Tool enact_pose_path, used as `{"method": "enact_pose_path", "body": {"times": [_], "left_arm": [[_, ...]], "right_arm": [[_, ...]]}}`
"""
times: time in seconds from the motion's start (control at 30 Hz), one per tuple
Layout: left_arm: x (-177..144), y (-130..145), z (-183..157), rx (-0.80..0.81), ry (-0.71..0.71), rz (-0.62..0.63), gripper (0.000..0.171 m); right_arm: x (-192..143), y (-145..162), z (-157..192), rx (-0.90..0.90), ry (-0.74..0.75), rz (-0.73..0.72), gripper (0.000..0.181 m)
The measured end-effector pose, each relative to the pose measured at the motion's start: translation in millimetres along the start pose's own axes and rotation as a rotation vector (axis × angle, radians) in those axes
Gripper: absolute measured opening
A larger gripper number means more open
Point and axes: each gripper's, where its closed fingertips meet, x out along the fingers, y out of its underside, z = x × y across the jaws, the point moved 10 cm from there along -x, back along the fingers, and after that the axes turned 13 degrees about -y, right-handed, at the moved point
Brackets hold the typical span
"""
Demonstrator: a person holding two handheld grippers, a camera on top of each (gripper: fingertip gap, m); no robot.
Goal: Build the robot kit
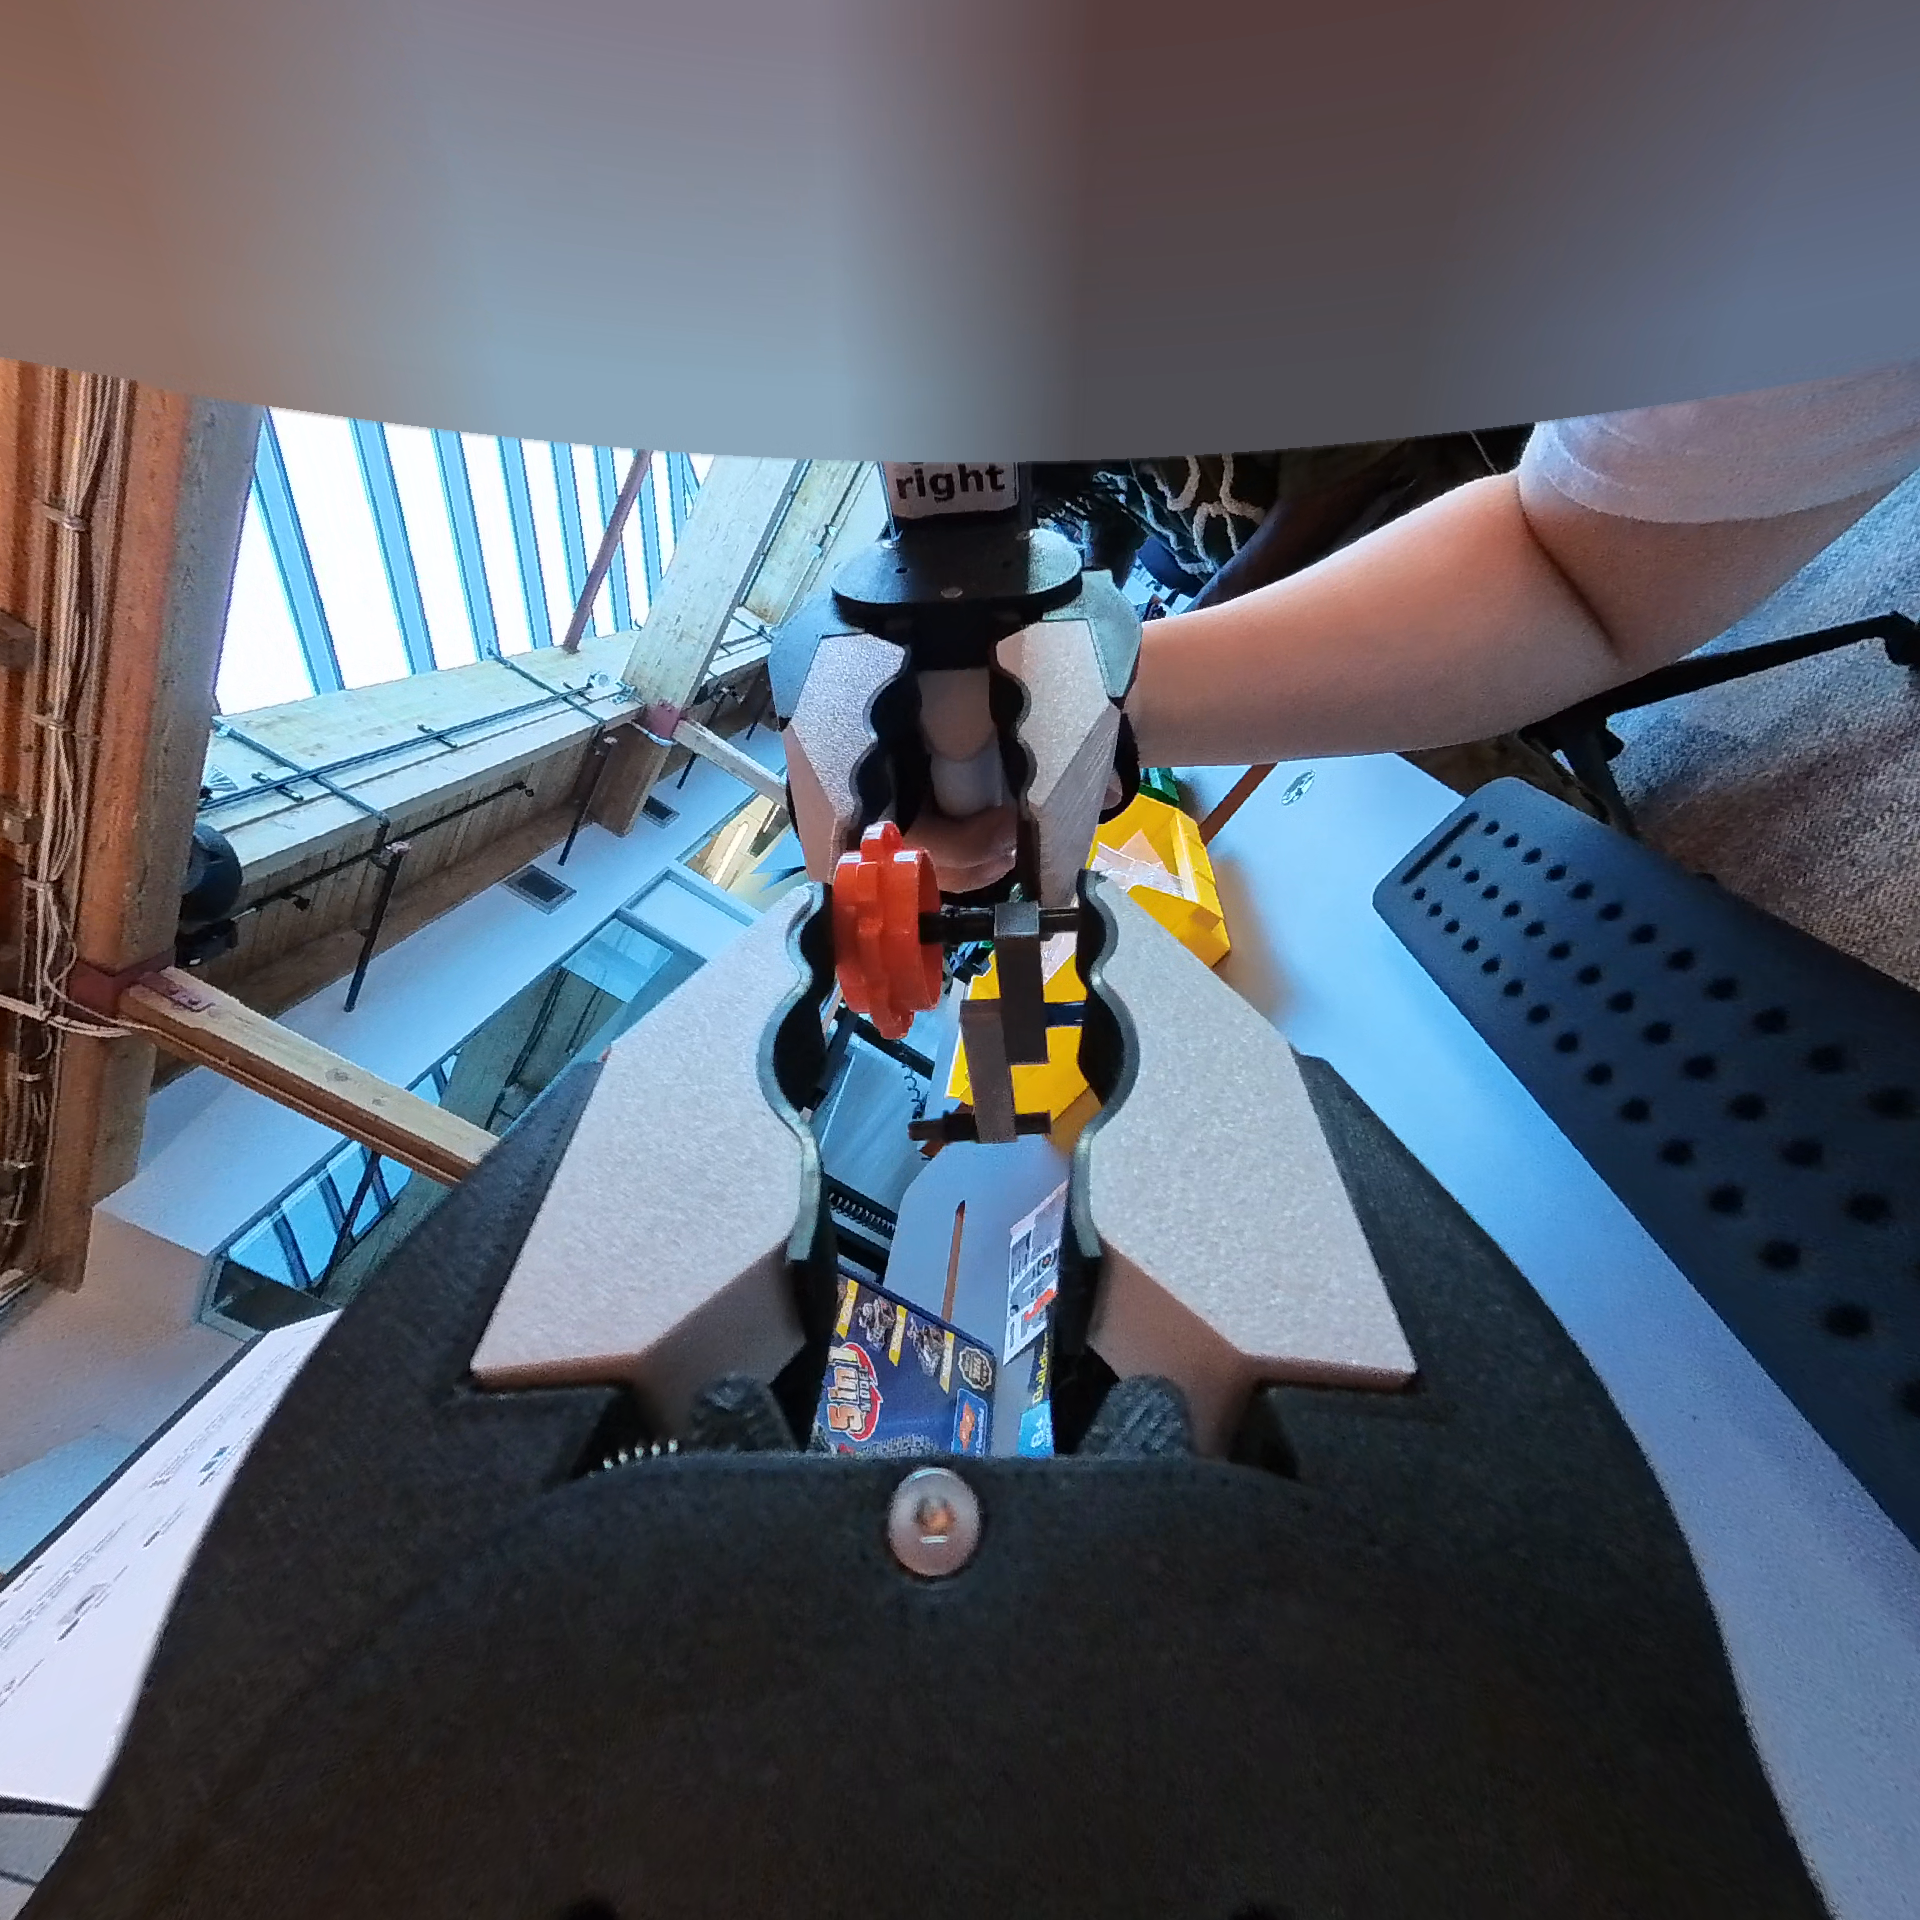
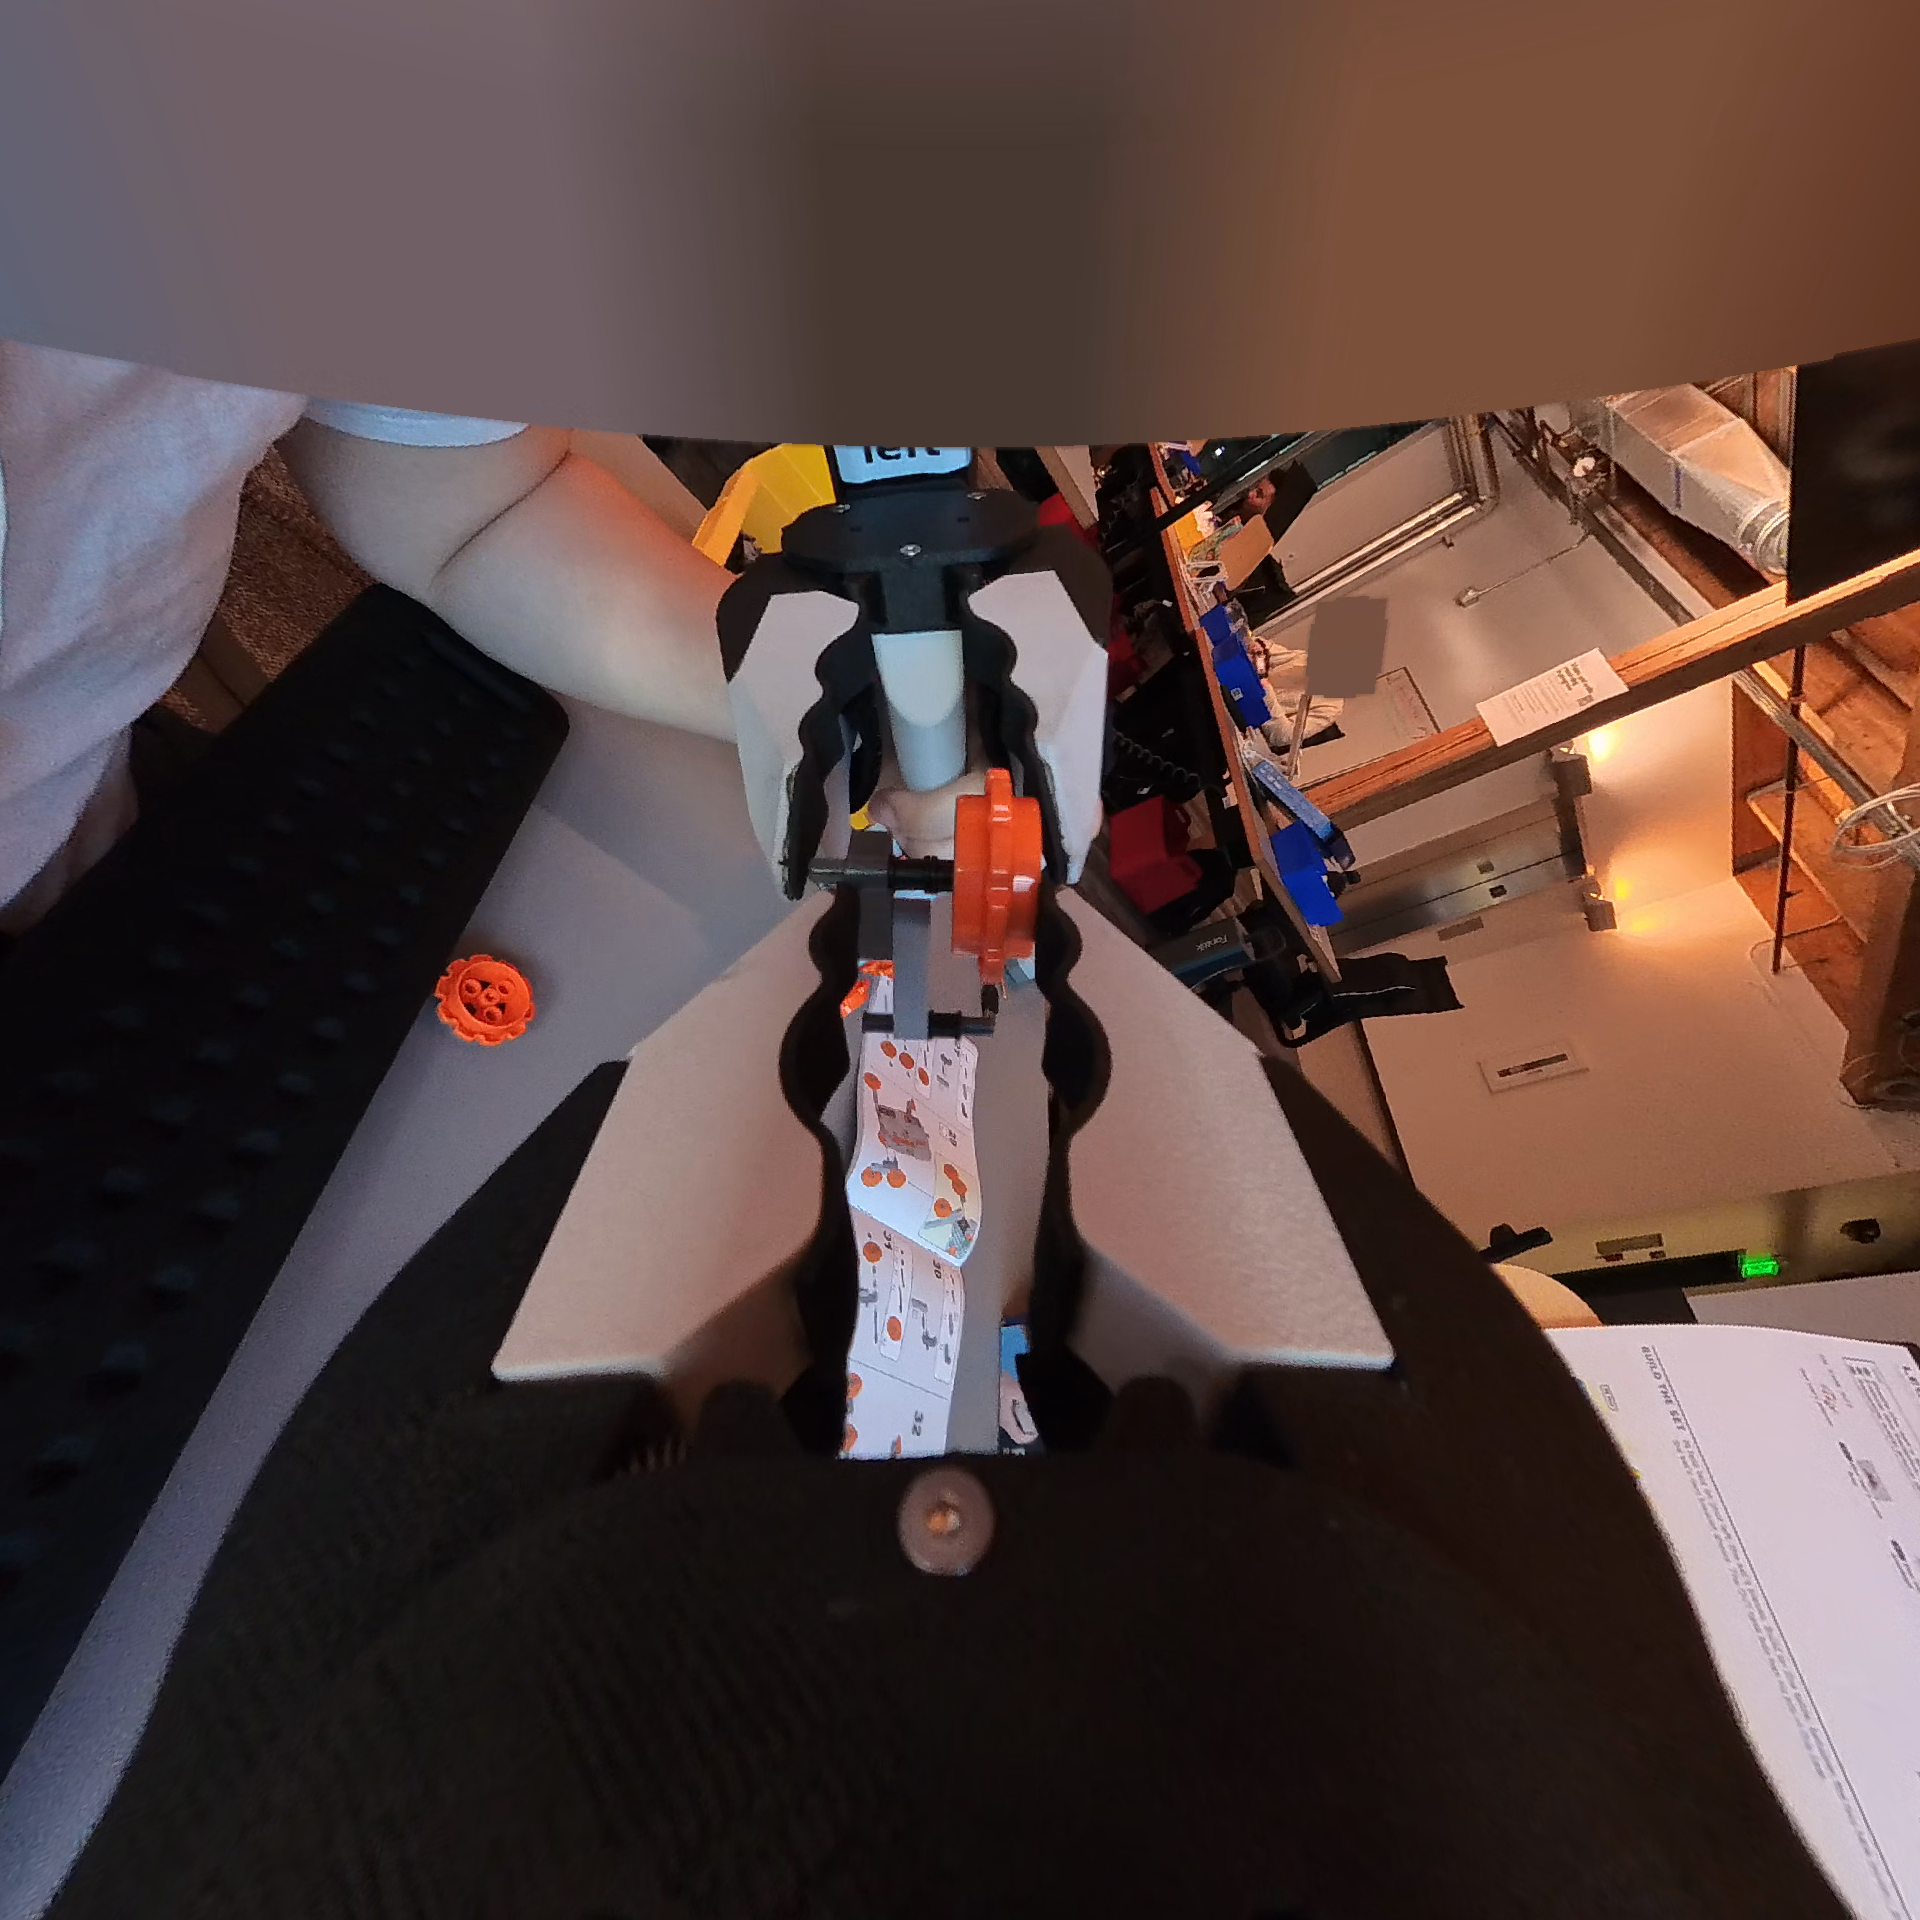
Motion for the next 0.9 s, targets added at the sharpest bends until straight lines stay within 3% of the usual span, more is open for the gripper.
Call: {"method": "enact_pose_path", "body": {"times": [0.57, 0.77, 0.9], "left_arm": [[1.6, 2.7, 1.3, -0.017, -0.010, 0.028, 0.044], [3.8, 11.1, 9.5, -0.154, -0.019, 0.067, 0.044], [5.7, 20.6, 18.4, -0.344, -0.017, 0.078, 0.044]], "right_arm": [[-0.1, 4.5, -0.6, -0.034, 0.029, 0.029, 0.034], [2.5, 13.6, -5.4, 0.024, 0.083, 0.036, 0.036], [1.8, 23.7, -10.7, 0.133, 0.111, -0.028, 0.039]]}}
